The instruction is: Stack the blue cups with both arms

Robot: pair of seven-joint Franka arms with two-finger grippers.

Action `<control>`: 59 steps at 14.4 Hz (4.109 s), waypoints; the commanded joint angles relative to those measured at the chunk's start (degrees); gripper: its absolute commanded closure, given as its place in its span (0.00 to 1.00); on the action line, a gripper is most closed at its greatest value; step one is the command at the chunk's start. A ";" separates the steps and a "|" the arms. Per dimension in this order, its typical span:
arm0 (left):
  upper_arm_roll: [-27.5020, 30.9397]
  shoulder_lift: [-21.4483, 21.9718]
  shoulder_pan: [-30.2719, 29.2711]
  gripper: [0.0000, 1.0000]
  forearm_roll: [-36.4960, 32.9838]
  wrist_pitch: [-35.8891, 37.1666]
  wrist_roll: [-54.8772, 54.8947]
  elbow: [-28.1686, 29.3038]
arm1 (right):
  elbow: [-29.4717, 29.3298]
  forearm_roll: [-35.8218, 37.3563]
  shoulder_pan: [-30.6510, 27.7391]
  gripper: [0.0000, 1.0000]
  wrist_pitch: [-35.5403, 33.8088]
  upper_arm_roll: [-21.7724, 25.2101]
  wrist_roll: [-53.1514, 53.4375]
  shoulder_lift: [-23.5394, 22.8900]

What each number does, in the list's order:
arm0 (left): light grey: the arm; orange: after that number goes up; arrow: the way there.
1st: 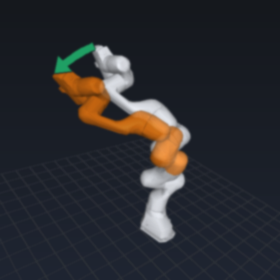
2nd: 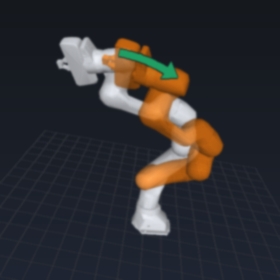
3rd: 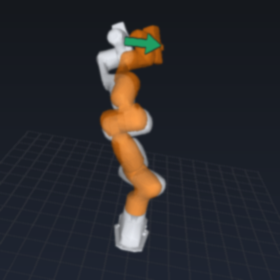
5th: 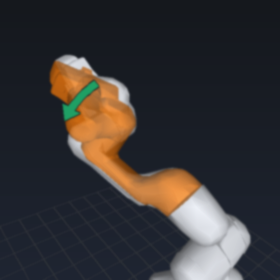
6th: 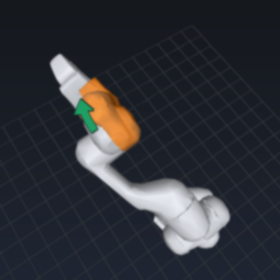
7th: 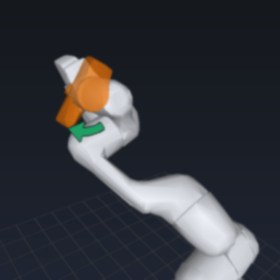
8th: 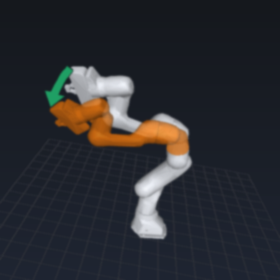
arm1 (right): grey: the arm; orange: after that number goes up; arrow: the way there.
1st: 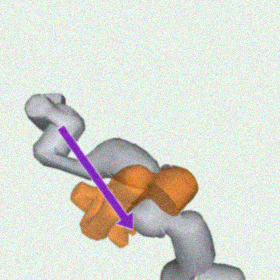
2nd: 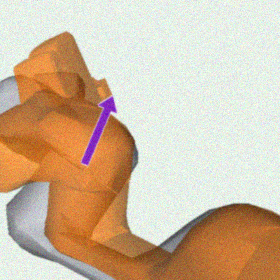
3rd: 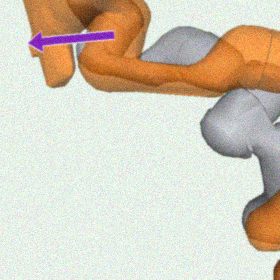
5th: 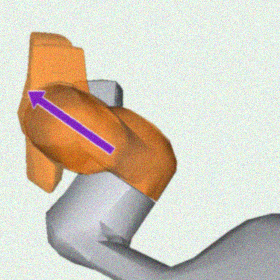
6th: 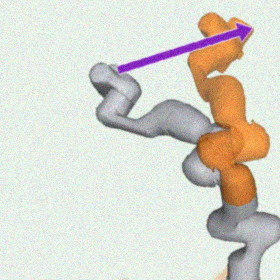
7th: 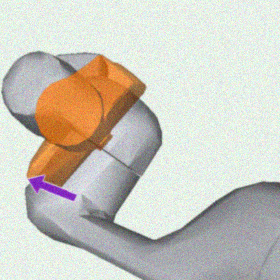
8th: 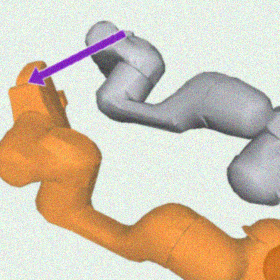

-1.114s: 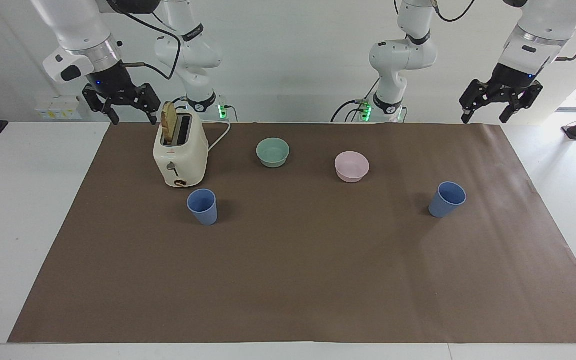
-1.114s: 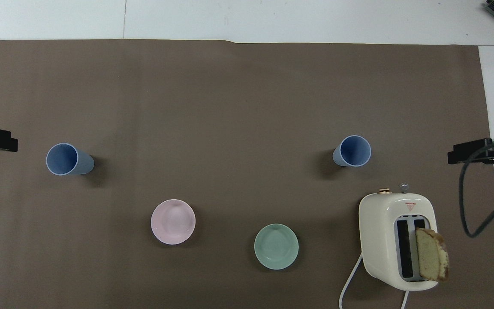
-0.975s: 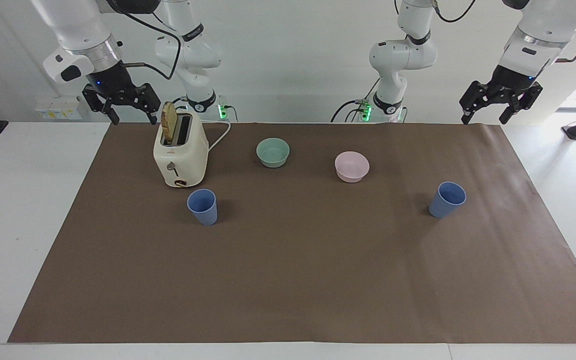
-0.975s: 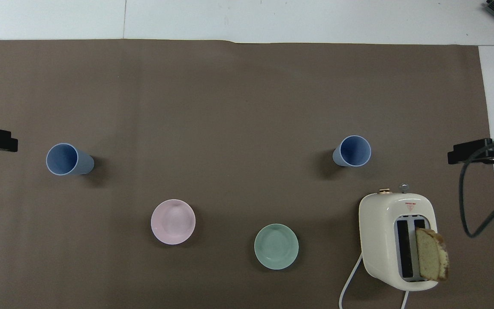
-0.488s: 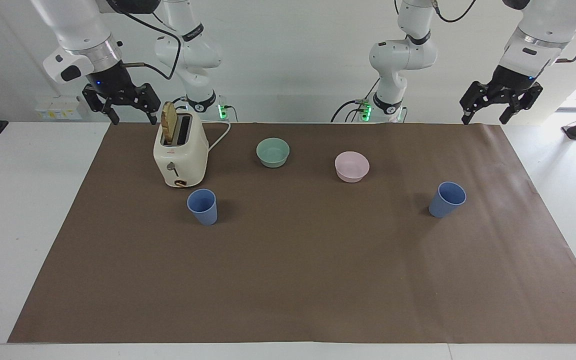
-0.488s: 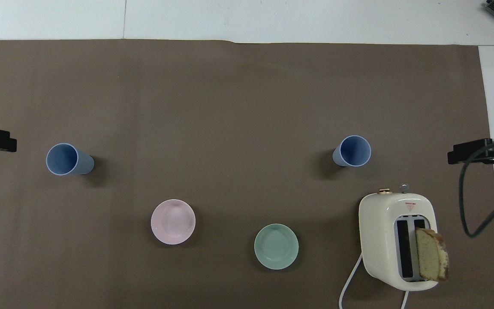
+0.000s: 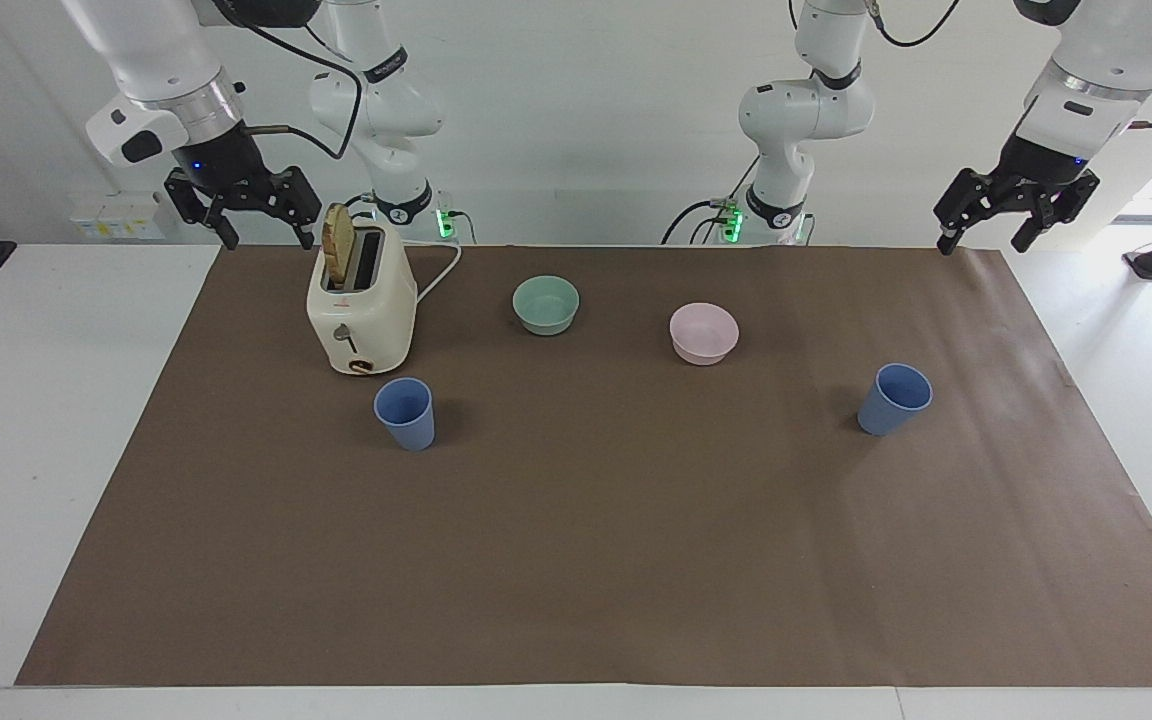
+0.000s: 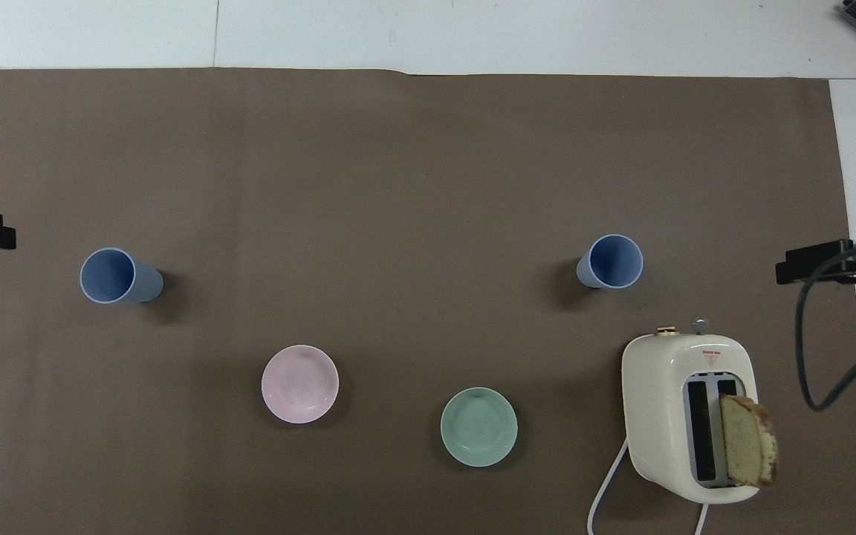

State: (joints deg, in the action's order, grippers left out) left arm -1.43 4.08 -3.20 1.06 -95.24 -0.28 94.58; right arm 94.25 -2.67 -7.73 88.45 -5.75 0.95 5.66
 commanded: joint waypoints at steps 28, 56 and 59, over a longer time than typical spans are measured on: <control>-0.41 -9.27 -5.06 1.00 3.76 -31.24 1.07 25.75 | 0.32 -0.32 -0.18 0.00 -0.03 -0.13 0.71 0.66; -1.12 -26.49 33.61 1.00 -2.29 -35.28 -38.39 4.03 | 0.32 -0.32 -0.18 0.00 -0.03 -0.13 0.63 0.58; -1.12 -26.49 33.70 0.92 -2.29 -35.19 -38.40 4.12 | 0.32 -0.32 -0.26 0.00 -0.29 -0.05 0.72 0.66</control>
State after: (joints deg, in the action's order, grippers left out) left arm -3.56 -22.15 29.65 0.13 -129.92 -38.18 99.34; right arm 94.25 -2.67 -7.73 88.45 -5.75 0.95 5.66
